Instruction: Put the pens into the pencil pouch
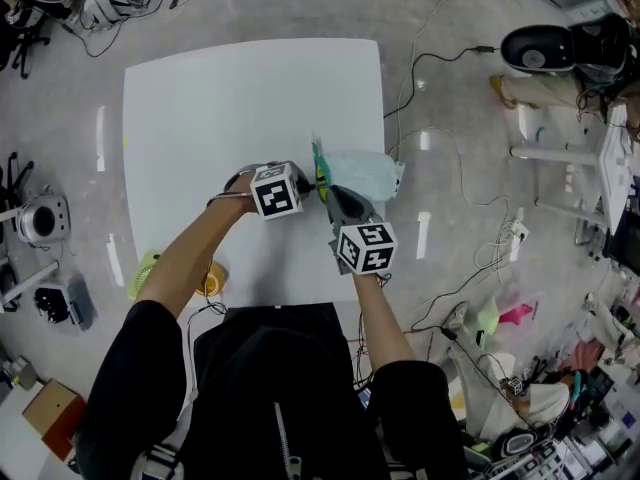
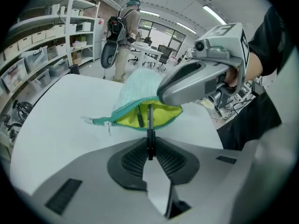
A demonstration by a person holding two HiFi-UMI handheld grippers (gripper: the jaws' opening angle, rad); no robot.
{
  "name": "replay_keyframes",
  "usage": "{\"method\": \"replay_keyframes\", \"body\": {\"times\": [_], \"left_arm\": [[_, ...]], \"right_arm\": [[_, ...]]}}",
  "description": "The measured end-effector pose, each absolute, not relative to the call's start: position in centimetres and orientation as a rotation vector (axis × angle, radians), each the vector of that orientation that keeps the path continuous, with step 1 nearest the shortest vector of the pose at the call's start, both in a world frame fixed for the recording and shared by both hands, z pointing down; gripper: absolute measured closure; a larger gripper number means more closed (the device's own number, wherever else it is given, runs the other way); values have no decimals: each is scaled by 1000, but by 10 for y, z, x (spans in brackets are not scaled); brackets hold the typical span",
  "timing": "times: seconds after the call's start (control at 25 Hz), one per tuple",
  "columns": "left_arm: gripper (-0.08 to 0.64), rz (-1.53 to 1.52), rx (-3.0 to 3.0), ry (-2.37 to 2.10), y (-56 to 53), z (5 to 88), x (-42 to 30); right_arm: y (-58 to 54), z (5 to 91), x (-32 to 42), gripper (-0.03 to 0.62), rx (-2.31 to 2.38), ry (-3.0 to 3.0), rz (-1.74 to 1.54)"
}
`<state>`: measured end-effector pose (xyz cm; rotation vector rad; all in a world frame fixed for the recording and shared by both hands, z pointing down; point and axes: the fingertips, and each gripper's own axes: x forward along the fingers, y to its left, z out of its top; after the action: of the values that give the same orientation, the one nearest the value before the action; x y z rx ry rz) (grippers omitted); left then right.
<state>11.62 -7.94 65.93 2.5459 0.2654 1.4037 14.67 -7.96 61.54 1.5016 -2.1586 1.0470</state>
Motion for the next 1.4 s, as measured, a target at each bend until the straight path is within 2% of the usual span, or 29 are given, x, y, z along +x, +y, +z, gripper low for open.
{"method": "replay_keyframes", "body": {"times": [0.8, 1.2, 1.4], "left_arm": [[488, 1052, 2503, 224, -94, 647, 170], [486, 771, 2455, 120, -101, 644, 179], [448, 777, 2447, 102, -102, 647, 172]], "right_arm": [[-88, 622, 154, 560, 1515, -2162, 1158], [-86, 620, 162, 560, 1543, -2169, 1218], [-86, 625, 164, 560, 1540, -2157, 1212]]}}
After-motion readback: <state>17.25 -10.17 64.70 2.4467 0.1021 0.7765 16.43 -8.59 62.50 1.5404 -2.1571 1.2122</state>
